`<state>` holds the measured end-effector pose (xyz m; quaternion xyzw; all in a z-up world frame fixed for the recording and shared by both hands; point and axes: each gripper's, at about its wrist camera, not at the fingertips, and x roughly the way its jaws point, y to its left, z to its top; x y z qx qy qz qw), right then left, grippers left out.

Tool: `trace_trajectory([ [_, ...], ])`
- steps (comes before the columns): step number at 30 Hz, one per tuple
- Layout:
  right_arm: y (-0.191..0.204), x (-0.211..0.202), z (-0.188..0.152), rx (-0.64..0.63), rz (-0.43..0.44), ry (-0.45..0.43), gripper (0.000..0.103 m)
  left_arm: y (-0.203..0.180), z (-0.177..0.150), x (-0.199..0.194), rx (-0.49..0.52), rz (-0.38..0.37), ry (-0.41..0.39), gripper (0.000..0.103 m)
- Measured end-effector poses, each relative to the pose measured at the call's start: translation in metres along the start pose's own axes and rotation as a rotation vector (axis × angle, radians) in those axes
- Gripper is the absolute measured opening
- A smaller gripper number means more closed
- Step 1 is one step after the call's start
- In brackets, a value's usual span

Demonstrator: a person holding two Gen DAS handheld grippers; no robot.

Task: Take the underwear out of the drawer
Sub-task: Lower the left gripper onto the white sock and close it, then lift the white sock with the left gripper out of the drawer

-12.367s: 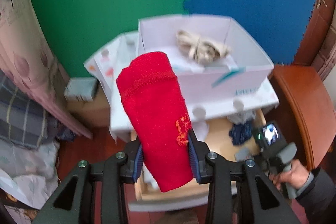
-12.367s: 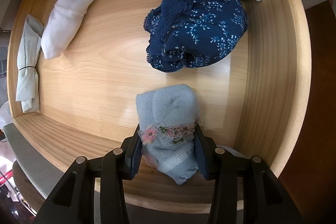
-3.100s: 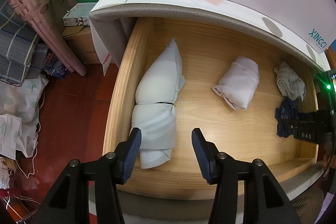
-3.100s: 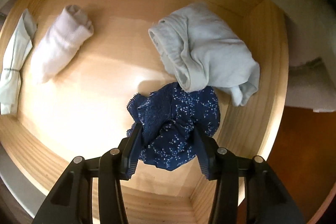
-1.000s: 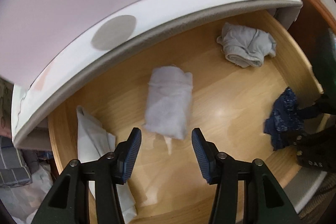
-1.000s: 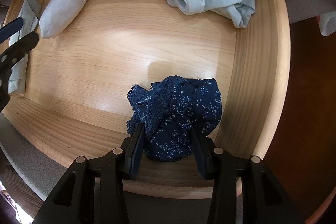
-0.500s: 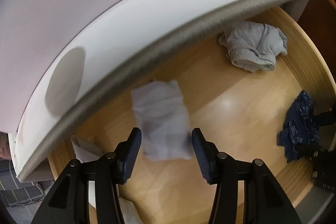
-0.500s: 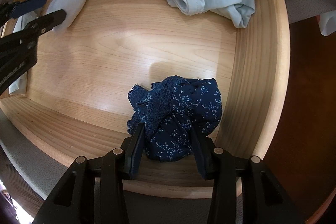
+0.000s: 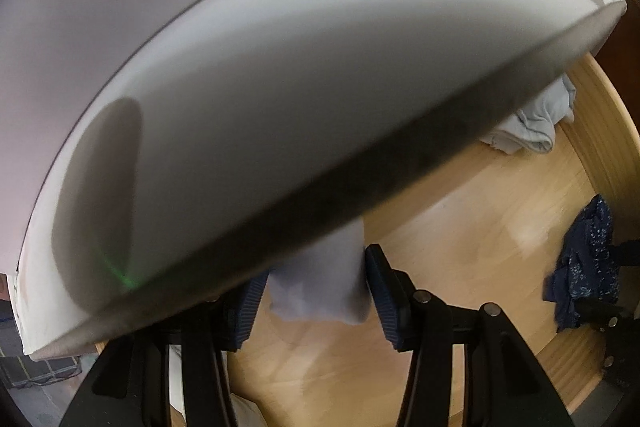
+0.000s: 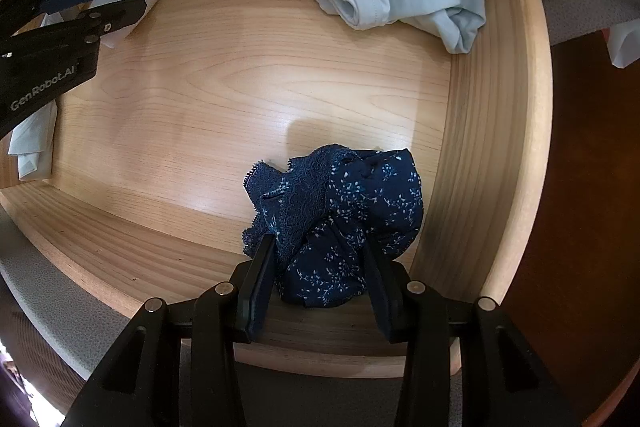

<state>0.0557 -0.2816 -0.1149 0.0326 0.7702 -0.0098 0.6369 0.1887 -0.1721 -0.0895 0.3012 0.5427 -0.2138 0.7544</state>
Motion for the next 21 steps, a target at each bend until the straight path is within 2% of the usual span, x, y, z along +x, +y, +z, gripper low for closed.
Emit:
trace_trajectory([
  [10, 0.0026, -0.0011, 0.0007, -0.001, -0.004, 0.001, 0.040, -0.0024, 0.0019, 0.0013, 0.042, 0.023, 0.011, 0.039],
  [21, 0.0037, -0.0007, 0.0011, -0.002, -0.004, 0.001, 0.040, 0.0010, -0.0005, 0.0015, 0.060, 0.044, 0.046, 0.035],
])
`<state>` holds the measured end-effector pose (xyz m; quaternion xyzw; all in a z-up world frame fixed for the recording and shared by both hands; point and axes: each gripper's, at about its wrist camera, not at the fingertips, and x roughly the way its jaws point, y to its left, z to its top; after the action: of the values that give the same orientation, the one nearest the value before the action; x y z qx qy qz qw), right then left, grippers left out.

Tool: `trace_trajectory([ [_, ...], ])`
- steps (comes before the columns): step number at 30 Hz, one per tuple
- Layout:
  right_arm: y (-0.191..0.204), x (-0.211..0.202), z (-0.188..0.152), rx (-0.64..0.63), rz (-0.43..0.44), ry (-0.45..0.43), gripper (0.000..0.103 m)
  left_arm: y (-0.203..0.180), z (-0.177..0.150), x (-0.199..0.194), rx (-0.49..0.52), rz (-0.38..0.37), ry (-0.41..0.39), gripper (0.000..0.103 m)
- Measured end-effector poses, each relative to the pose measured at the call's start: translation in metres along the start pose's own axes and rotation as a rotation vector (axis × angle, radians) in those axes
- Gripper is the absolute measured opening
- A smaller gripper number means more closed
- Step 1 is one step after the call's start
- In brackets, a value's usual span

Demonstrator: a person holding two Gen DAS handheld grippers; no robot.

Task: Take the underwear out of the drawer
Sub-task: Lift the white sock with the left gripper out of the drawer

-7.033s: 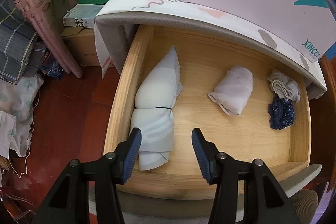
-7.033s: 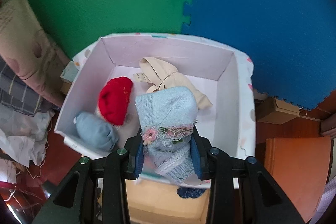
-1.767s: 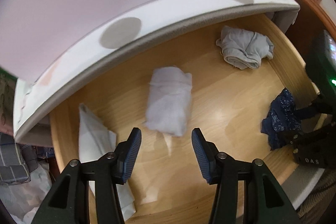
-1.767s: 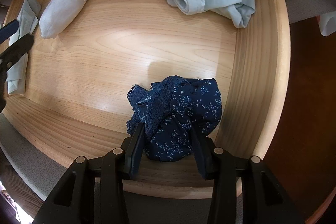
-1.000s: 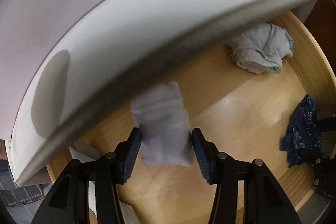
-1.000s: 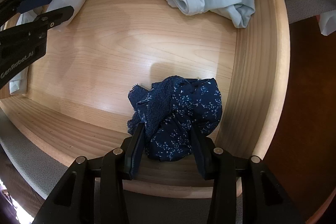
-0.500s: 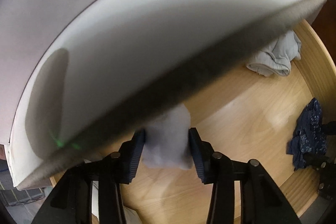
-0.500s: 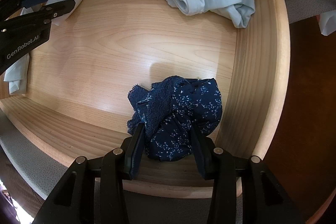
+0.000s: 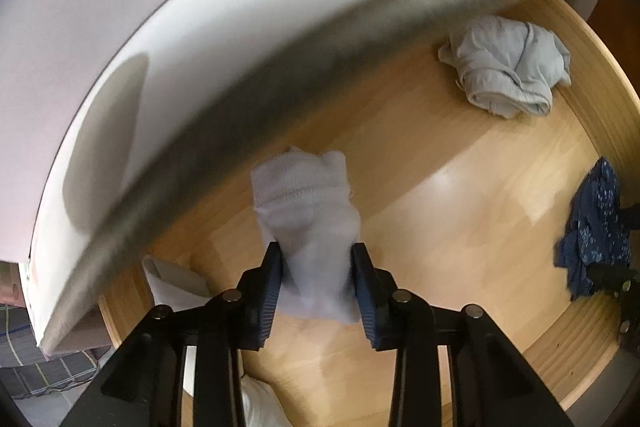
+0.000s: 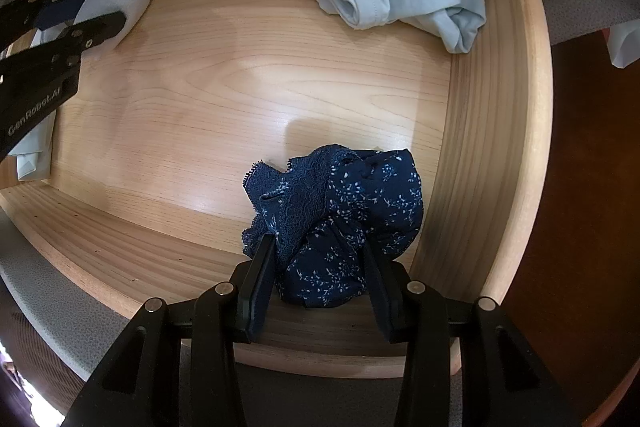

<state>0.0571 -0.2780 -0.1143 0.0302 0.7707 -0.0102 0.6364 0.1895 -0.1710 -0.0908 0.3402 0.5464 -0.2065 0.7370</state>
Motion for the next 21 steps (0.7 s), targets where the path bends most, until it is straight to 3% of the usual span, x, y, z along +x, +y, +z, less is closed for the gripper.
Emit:
trace_trajectory([
  [10, 0.001, 0.000, 0.000, -0.001, -0.001, 0.001, 0.040, -0.004, -0.044, -0.017, -0.065, -0.055, 0.074, 0.035],
  [21, 0.002, 0.000, 0.001, -0.004, -0.004, 0.003, 0.040, 0.037, -0.090, -0.028, -0.220, -0.160, 0.147, 0.034],
])
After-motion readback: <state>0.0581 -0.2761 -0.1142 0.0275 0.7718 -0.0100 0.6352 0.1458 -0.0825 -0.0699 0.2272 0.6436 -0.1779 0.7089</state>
